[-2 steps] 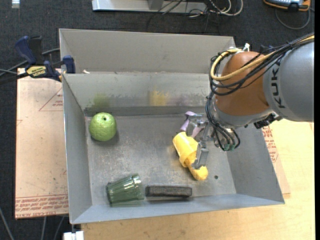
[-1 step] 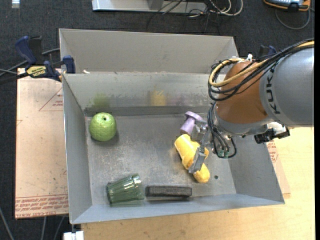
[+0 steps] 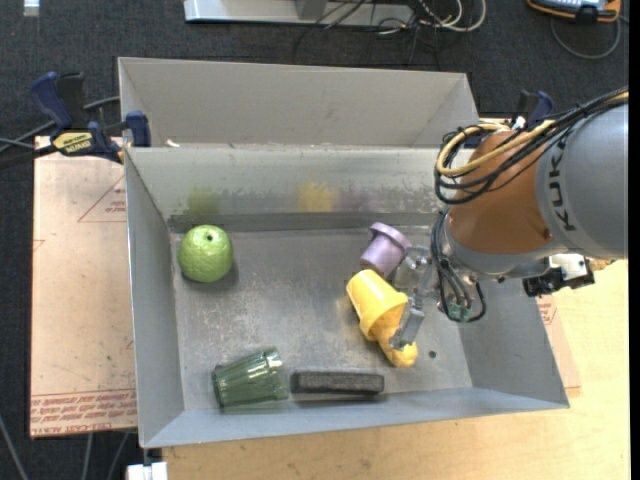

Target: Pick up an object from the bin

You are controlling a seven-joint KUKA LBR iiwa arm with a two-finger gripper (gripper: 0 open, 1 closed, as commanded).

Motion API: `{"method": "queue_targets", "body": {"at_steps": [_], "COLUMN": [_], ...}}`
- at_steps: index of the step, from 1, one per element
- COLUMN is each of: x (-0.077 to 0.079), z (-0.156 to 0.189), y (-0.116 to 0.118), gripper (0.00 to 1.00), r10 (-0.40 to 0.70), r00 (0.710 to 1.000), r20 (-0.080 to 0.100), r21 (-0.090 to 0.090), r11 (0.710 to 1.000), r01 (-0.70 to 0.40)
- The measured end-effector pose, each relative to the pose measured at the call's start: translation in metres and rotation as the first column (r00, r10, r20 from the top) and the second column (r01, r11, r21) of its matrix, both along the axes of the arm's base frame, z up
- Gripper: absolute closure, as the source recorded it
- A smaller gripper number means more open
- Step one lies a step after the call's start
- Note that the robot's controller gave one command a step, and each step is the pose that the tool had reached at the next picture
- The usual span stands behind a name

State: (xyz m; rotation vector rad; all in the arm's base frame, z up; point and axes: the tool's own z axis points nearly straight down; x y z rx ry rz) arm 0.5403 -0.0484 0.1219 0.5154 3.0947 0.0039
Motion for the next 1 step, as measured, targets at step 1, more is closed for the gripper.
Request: {"method": "queue_targets", "body": {"at_steps": [1], "x": [0.0002], "z": [-0.0465], "y": [0.0044], "gripper": [0.0], "r10": [-0.17], "r00": [0.985], "r20": [-0.003], "r21": [0.001], "r11": [0.985], "r01": [0.17]}}
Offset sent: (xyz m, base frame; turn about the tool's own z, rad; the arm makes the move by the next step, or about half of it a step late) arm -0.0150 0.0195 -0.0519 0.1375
